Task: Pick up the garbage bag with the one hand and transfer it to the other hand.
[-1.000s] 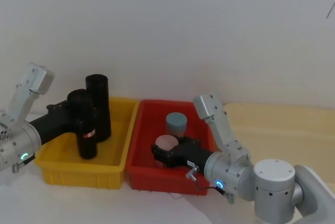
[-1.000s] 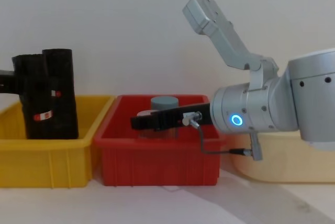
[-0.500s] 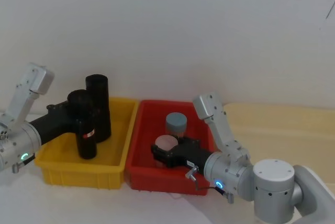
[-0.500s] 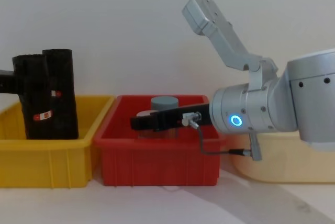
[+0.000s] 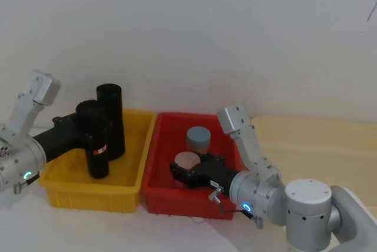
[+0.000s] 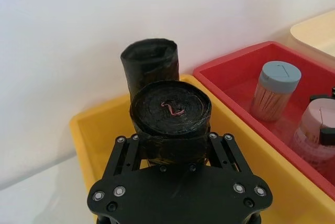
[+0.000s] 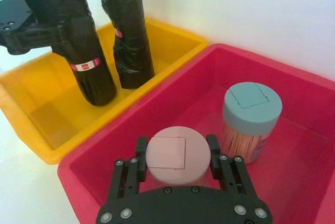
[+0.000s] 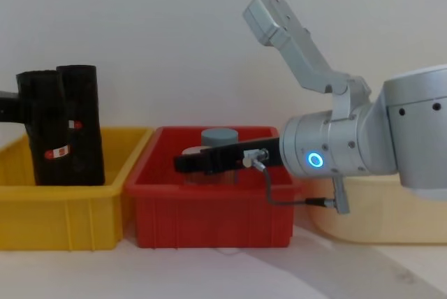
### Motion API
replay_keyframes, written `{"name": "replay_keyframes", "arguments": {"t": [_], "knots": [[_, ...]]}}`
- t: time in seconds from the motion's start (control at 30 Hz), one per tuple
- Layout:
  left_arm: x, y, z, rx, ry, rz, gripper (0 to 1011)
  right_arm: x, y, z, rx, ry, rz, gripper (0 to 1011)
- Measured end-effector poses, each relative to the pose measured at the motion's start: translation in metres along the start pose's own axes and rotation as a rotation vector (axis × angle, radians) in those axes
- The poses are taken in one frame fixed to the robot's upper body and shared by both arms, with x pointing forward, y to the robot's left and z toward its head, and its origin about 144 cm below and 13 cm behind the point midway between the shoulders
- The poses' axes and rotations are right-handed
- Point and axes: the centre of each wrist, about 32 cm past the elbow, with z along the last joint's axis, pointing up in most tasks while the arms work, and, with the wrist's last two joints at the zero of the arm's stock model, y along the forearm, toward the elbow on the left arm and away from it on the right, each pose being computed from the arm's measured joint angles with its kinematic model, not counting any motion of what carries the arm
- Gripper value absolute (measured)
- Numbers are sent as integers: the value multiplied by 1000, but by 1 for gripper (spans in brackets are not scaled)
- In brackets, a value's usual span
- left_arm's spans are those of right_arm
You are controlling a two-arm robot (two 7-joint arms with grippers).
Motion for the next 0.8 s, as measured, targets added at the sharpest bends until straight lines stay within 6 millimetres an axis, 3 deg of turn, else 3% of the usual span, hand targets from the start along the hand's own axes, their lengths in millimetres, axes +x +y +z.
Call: {"name": "replay_keyframes", "arguments": {"t": [0.23,0.8], "knots": [[-1,3,12,-27,-15,4,506,-1,-6,7,40,-17,7,651],[-12,11,90,-233,-47,-91,506,-1,-41,45,210,-131,-30,651]]}}
